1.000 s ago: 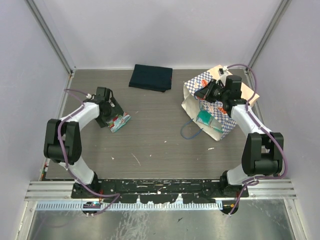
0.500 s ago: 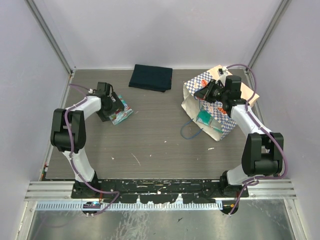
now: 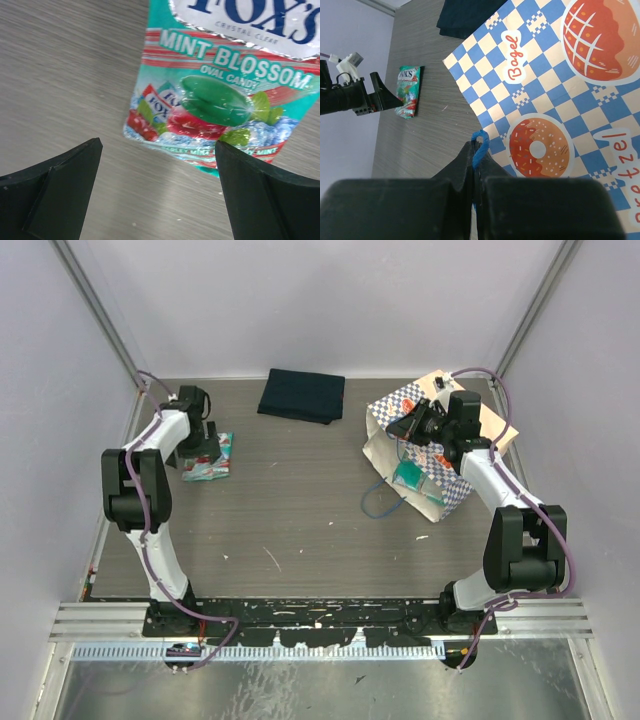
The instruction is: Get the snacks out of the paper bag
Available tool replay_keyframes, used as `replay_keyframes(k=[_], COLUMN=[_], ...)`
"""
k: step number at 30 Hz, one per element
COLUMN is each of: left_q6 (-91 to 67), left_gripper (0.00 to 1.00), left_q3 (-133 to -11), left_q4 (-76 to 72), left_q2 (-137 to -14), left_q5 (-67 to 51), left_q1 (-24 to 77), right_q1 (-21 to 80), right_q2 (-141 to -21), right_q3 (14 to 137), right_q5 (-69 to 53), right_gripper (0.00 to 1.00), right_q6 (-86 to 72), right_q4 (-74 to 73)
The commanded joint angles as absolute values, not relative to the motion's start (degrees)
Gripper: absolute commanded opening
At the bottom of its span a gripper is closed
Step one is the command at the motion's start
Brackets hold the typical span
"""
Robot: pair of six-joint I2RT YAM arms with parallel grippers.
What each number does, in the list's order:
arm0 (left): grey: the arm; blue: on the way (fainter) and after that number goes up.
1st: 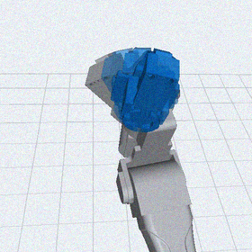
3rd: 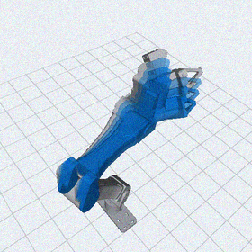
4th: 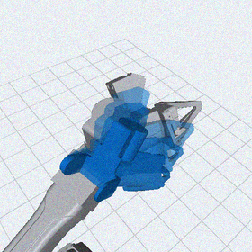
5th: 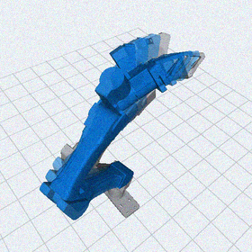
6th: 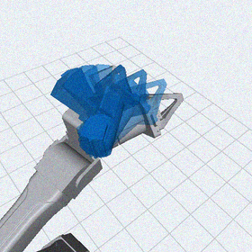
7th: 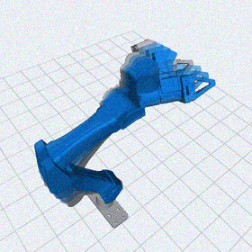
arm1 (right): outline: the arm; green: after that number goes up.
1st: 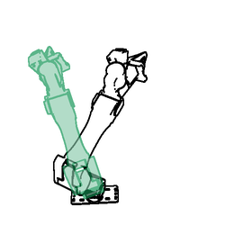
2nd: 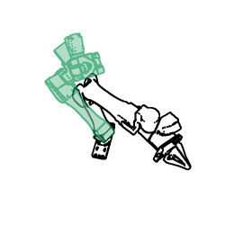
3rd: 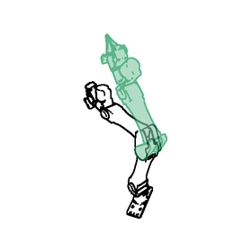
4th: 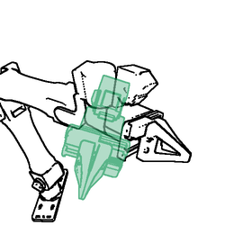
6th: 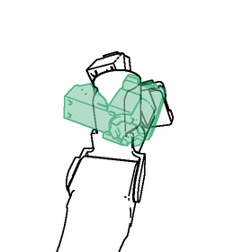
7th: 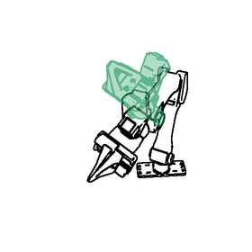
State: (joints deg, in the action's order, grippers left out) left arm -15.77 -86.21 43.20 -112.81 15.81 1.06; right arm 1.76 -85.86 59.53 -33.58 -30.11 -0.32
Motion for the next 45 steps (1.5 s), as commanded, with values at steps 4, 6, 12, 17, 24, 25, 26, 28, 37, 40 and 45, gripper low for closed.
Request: replay_keyframes(k=[4,6,12,17,24,25,26,28,37,40,45], left_q6=[-8.92,-9.30,-7.84,-7.58,-11.54,-11.11,-9.89,-6.91,-3.28,-2.67,-0.58], left_gripper=[0.98,0.98,0.98,0.98,0.88,0.88,0.85,0.81,0.93,0.98,0.98], left_q3=[-89.60,-87.60,-84.96,-84.25,-84.21,-83.67,-83.40,-83.07,-75.74,-72.43,-68.36], left_q4=[45.98,43.67,42.34,40.77,38.60,37.25,36.02,34.05,19.23,15.79,16.34], left_q2=[-106.59,-103.53,-99.93,-101.04,-100.58,-99.62,-98.24,-96.89,-95.99,-94.22,-88.71], left_q5=[19.08,15.60,6.30,2.95,-4.74,-5.13,-4.53,-2.11,0.56,-7.96,-19.32], left_q1=[1.38,1.70,1.76,1.77,4.91,7.50,10.73,18.05,44.99,47.36,48.13], right_q1=[2.37,2.37,2.46,2.58,2.53,2.55,2.61,2.79,2.90,2.90,2.90], right_q2=[-84.73,-84.85,-84.62,-84.58,-83.72,-83.68,-83.59,-83.50,-81.67,-81.09,-80.86], right_q3=[61.34,61.39,61.04,60.82,60.71,60.73,60.77,60.92,62.02,61.67,61.26], right_q5=[-34.46,-34.45,-34.40,-34.56,-34.07,-34.02,-33.97,-33.84,-32.61,-32.52,-32.48], right_gripper=[0.01,0.01,0.02,0.02,0.02,0.02,0.02,0.02,0.01,0.01,0.01], right_q6=[-29.94,-29.89,-29.75,-29.94,-29.98,-30.18,-30.30,-30.54,-28.77,-28.61,-29.36], right_q4=[2.45,2.42,2.39,2.60,2.41,2.45,2.55,2.48,-0.65,-0.78,-0.54])
